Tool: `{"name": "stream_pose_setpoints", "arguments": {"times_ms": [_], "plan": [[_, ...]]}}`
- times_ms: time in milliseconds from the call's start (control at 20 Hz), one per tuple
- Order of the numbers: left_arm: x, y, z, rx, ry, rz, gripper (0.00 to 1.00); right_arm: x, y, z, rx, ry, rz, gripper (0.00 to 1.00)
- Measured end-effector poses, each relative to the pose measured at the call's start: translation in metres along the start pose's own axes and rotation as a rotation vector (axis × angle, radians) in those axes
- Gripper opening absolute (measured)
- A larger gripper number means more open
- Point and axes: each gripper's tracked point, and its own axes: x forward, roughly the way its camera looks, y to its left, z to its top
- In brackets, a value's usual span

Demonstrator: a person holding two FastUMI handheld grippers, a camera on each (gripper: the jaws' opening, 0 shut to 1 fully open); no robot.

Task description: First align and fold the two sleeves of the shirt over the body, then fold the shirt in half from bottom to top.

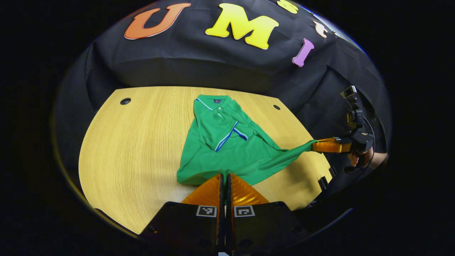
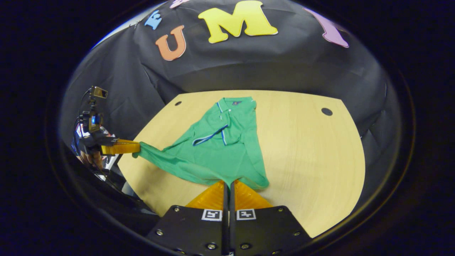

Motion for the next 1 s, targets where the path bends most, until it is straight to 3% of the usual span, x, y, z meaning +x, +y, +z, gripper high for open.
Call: {"name": "stream_pose_setpoints", "arguments": {"times_ms": [1000], "plan": [[0.046,0.045,0.166,-0.047,-0.216,0.015,0.04,0.041,-0.017,0.165,-0.029,-0.202,-0.046,0.00]]}}
